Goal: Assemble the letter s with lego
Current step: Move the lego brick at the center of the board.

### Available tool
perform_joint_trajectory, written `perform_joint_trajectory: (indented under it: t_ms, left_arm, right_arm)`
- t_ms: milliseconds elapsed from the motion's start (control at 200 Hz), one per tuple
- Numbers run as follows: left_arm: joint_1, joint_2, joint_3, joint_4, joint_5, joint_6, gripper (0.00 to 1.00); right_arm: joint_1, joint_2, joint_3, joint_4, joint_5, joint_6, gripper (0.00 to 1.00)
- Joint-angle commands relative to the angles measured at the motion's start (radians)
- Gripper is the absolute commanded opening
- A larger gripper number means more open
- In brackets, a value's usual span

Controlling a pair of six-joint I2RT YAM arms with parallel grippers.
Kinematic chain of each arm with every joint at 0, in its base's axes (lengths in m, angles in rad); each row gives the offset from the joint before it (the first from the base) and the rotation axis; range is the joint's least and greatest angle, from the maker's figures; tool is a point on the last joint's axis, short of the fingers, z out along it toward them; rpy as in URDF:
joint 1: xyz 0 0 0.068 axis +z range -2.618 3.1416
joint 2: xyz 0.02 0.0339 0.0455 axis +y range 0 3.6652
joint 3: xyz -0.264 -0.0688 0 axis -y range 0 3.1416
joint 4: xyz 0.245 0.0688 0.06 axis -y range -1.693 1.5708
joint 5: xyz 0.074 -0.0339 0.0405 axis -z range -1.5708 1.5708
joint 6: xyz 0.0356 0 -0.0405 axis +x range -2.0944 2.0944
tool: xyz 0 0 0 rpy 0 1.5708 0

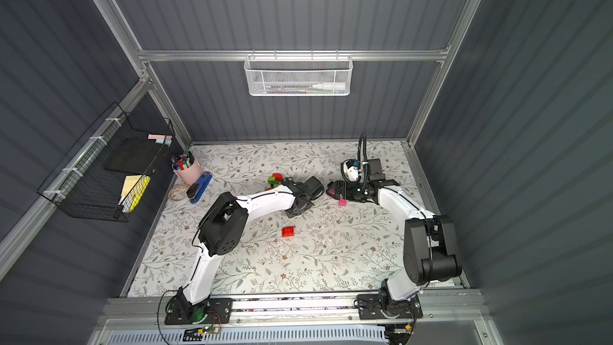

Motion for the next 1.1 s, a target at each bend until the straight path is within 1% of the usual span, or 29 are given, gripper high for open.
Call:
perform_joint_trajectory:
  t_ms: [0,190,325,625,1096]
  left_arm:
    - [-0.007,0.015,0.037,-0.034,0.014,0.012,0.57]
    - [-0.014,-0.039,0.017,0.015,0.053,0.041,0.67]
    - [-0.018,-0.051,0.013,0.045,0.092,0.043,0.69]
    - [-0.024,-0.039,0.016,0.105,0.152,0.044,0.71]
    - [-0.027,-0.013,0.077,0.188,0.25,0.088,0.73]
  right_arm:
    - [-0.014,-0.037,-0.022,0.02,-0.02,0.008,0.91]
    - [-0.044,-0.068,-0.047,0.026,-0.02,0.012,0.91]
    - [-0.055,-0.07,-0.057,0.033,-0.023,0.018,0.91]
    - [-0.075,-0.077,-0.069,0.028,-0.02,0.013,0.9]
    - [-0.106,-0.072,-0.087,0.027,-0.022,0.013,0.91]
